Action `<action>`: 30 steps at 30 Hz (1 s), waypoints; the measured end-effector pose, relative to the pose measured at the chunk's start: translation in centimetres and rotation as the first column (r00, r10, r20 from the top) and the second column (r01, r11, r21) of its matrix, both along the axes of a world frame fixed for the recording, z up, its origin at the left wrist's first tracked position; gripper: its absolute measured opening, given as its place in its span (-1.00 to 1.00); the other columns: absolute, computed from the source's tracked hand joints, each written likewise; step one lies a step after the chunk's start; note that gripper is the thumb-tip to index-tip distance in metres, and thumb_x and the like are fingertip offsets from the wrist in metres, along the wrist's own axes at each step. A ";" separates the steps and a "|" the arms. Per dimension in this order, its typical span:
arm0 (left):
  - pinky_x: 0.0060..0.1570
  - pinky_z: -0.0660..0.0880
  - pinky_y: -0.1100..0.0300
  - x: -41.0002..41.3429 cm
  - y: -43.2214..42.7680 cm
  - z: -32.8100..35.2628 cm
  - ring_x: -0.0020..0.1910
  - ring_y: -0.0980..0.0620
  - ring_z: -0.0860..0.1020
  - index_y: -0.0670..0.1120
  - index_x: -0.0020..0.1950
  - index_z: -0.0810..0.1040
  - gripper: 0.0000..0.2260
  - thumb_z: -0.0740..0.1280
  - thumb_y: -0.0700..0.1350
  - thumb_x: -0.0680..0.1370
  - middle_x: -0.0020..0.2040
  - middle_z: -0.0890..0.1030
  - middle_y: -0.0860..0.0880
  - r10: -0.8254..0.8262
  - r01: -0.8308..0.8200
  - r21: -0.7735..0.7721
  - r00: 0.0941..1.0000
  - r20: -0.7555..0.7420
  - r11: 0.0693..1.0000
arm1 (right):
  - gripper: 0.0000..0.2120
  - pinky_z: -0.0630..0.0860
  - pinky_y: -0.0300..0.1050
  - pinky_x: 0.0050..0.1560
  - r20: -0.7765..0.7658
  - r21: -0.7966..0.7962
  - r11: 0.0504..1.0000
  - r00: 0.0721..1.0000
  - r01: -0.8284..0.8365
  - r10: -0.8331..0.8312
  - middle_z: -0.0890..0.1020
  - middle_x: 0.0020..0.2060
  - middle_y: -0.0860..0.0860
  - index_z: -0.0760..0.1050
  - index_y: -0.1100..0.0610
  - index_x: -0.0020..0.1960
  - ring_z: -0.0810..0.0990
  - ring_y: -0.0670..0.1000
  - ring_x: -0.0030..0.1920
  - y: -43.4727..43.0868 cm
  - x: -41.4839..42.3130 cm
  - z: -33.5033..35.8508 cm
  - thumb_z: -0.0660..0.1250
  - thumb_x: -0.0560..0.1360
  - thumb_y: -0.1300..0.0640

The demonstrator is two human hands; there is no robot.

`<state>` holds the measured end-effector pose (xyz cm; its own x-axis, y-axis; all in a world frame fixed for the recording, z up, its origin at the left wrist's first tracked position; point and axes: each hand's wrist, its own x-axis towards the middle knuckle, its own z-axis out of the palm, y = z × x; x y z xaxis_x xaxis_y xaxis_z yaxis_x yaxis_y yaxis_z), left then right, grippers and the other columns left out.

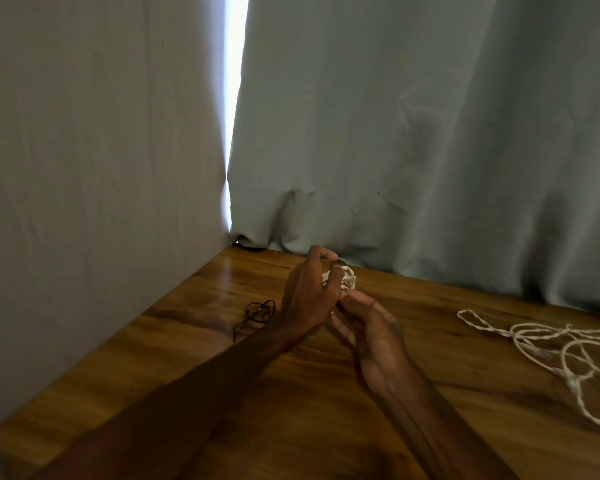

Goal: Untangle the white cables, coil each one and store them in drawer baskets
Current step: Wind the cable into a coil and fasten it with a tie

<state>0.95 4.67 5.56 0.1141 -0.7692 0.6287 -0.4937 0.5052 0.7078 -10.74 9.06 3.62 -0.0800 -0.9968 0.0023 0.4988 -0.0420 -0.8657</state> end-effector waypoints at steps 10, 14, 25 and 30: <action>-0.28 0.28 0.33 0.0 -0.5 -0.2 -0.31 0.31 0.46 0.04 -0.22 0.56 -0.75 0.28 -0.12 0.66 -0.35 0.48 0.19 0.044 -0.043 -0.024 0.999 0.026 0.999 | -0.75 0.64 -0.07 -0.03 -0.005 0.004 1.000 1.000 -0.021 0.021 0.76 0.02 0.07 0.64 0.18 0.16 0.73 0.04 0.08 0.5 0.4 0.1 0.48 0.48 0.27; -0.20 0.22 0.14 0.3 -1.1 -0.2 -0.30 0.09 0.43 0.04 -0.30 0.42 -0.67 0.24 -0.06 0.68 -0.36 0.43 0.10 0.080 -0.082 0.025 0.994 0.075 0.996 | -0.85 0.69 0.06 0.02 -0.424 -0.227 0.962 0.873 0.154 -0.239 0.77 -0.12 -0.03 0.69 0.10 0.03 0.75 -0.05 -0.07 0.6 0.1 0.5 0.51 0.48 0.24; -0.26 0.36 0.03 0.3 -0.1 0.6 -0.30 -0.03 0.48 -0.23 -0.26 0.54 -0.63 0.21 -0.07 0.67 -0.30 0.53 -0.18 -0.193 0.180 0.264 0.981 0.026 0.948 | -0.90 0.58 -0.16 -0.08 -0.671 -0.713 0.688 0.422 -0.139 -0.610 0.70 -0.08 -0.13 0.66 0.03 0.02 0.66 -0.13 -0.07 -0.8 -2.8 1.2 0.41 0.59 0.21; -0.30 0.33 0.02 0.3 -0.2 0.4 -0.33 -0.02 0.47 -0.27 -0.27 0.54 -0.64 0.21 -0.07 0.62 -0.34 0.54 -0.20 -0.260 0.247 0.299 0.966 0.005 0.922 | -0.93 0.56 -0.31 -0.09 -0.653 -0.651 0.758 0.542 -0.044 -0.529 0.74 -0.13 -0.16 0.72 0.06 -0.02 0.69 -0.20 -0.09 -0.8 -2.9 1.4 0.48 0.53 0.19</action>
<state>1.20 4.50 5.92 -0.1314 -0.9194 0.3707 -0.4100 0.3909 0.8241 -13.59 8.26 5.05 0.0025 -0.7126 0.7016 -0.4546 -0.6258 -0.6339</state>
